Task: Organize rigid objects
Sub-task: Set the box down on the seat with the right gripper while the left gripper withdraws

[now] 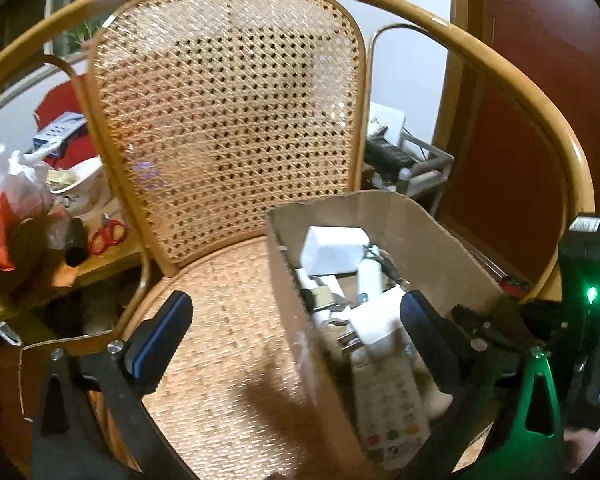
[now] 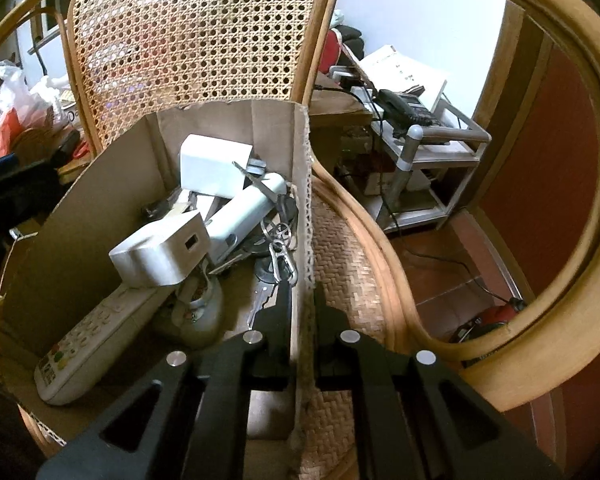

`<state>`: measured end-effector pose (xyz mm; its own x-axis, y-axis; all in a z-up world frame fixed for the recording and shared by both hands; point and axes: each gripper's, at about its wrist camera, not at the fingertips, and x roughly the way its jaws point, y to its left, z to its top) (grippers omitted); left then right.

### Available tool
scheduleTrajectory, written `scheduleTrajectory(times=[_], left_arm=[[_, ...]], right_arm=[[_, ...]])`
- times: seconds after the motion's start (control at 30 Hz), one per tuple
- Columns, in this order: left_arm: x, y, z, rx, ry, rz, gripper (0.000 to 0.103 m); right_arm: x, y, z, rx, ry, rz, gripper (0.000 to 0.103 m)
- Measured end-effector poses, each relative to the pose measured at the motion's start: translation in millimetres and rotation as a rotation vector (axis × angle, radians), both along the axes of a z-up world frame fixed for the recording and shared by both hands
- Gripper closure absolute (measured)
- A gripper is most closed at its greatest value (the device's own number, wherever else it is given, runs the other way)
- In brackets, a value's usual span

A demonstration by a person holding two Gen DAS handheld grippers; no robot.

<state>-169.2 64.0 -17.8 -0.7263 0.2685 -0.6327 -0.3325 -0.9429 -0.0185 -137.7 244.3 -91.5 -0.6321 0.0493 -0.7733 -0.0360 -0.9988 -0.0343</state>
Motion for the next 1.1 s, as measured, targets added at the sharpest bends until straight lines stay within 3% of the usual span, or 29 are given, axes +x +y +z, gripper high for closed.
scheduleTrajectory(times=[0.17, 0.3, 0.37, 0.6, 0.8, 1.1], left_arm=[[21, -17, 1, -0.020, 0.071, 0.071, 0.000], [41, -35, 3, -0.018, 0.103, 0.135, 0.000], [52, -41, 5, -0.026, 0.123, 0.165, 0.000], [95, -62, 10, -0.012, 0.155, 0.196, 0.000], [123, -78, 14, 0.000, 0.193, 0.248, 0.000], [151, -90, 10, 0.027, 0.179, 0.293, 0.000]], right_arm=[[10, -5, 8, 0.020, 0.047, 0.002, 0.052], [21, -10, 19, 0.044, 0.108, 0.013, 0.035], [27, -8, 23, 0.042, 0.136, 0.000, 0.021], [58, -14, 40, 0.104, 0.256, -0.005, 0.016], [88, -16, 55, 0.036, 0.324, 0.032, 0.016], [141, -33, 68, 0.005, 0.428, 0.094, 0.015]])
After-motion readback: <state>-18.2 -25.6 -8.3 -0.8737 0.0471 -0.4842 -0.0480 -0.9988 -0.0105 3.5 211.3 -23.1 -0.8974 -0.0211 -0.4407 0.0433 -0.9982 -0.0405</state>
